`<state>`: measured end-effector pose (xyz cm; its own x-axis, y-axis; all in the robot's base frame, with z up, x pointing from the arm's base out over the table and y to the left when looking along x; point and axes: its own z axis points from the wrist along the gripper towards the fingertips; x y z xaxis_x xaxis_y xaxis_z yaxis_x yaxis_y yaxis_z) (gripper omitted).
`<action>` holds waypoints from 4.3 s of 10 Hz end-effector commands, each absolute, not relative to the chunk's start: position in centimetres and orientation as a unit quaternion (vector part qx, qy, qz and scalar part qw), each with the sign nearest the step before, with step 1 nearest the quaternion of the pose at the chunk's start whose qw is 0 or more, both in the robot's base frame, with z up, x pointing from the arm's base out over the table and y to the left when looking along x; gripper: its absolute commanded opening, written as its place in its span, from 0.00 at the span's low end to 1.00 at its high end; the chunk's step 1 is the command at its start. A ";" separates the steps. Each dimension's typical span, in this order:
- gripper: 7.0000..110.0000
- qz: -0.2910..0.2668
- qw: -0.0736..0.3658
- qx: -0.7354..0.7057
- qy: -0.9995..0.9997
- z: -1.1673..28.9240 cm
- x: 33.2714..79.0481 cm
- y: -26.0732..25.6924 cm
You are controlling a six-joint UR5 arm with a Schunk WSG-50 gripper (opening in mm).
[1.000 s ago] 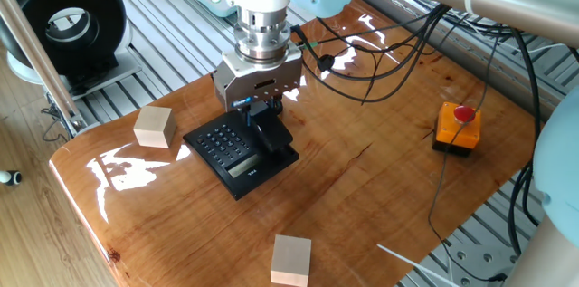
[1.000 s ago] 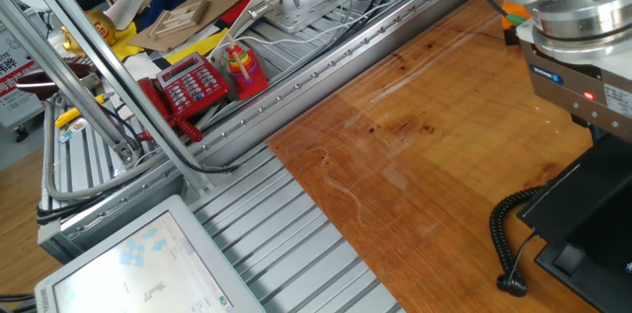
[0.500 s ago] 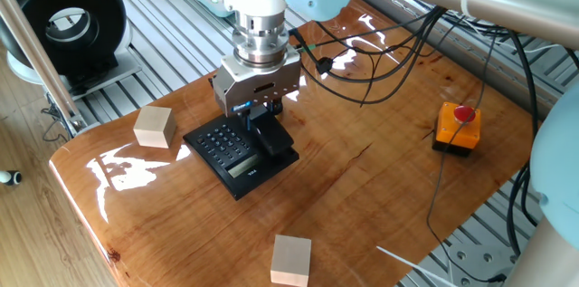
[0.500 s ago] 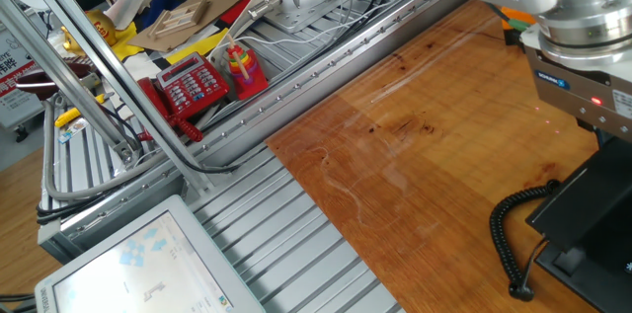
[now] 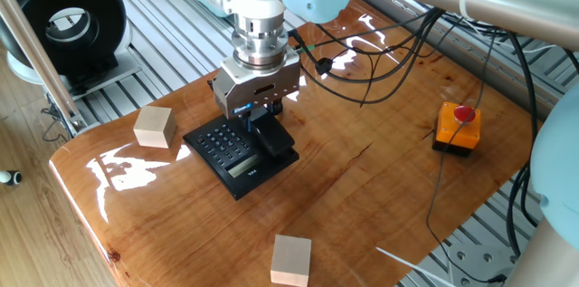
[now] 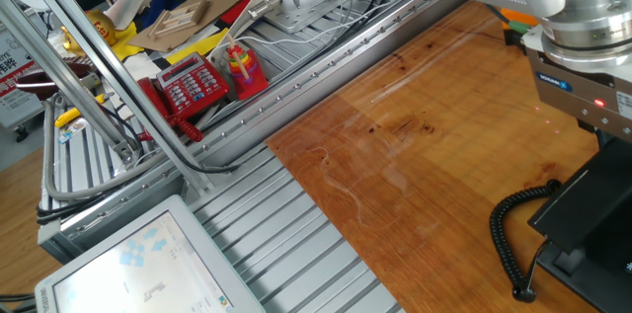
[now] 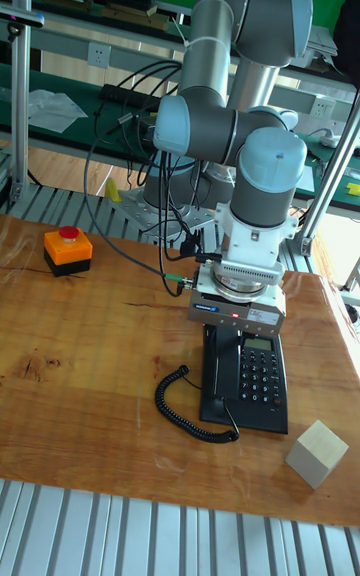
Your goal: Place the handset of the telephone on the corresponding phone cradle
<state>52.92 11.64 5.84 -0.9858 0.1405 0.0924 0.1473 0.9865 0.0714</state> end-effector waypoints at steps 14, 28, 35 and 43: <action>0.00 -0.048 0.038 -0.077 -0.995 5.8 53.8 11.3; 0.00 -0.052 0.036 -0.057 -0.996 5.7 53.6 11.9; 0.00 -0.054 0.032 -0.059 -0.996 5.7 53.9 11.9; 0.00 -0.059 0.029 -0.044 -0.997 5.6 54.0 12.1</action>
